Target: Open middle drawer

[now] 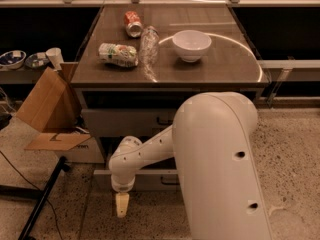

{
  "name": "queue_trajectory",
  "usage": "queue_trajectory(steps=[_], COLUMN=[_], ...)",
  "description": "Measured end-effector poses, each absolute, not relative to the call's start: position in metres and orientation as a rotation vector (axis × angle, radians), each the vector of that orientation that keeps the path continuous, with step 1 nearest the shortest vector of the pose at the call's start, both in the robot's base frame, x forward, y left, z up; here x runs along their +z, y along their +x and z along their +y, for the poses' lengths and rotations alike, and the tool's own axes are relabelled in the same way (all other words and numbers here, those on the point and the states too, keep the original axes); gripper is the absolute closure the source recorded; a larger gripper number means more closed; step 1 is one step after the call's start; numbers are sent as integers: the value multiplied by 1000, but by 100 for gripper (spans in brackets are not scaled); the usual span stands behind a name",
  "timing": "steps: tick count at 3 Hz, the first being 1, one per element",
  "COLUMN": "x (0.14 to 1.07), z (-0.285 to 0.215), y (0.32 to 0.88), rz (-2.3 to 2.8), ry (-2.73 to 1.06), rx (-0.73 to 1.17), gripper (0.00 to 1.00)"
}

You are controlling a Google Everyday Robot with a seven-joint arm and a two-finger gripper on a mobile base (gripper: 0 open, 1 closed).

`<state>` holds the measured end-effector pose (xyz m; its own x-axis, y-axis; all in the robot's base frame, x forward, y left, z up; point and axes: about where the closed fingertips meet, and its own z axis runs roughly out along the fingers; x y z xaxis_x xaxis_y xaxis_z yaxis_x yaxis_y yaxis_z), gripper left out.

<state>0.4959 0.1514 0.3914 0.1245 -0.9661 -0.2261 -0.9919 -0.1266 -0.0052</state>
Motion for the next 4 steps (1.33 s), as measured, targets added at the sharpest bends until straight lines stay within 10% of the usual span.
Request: queue_trajectory(steps=[4], x=[392], z=[153], y=[473], rz=[1979], ry=[-2246], rx=[285], gripper=[0])
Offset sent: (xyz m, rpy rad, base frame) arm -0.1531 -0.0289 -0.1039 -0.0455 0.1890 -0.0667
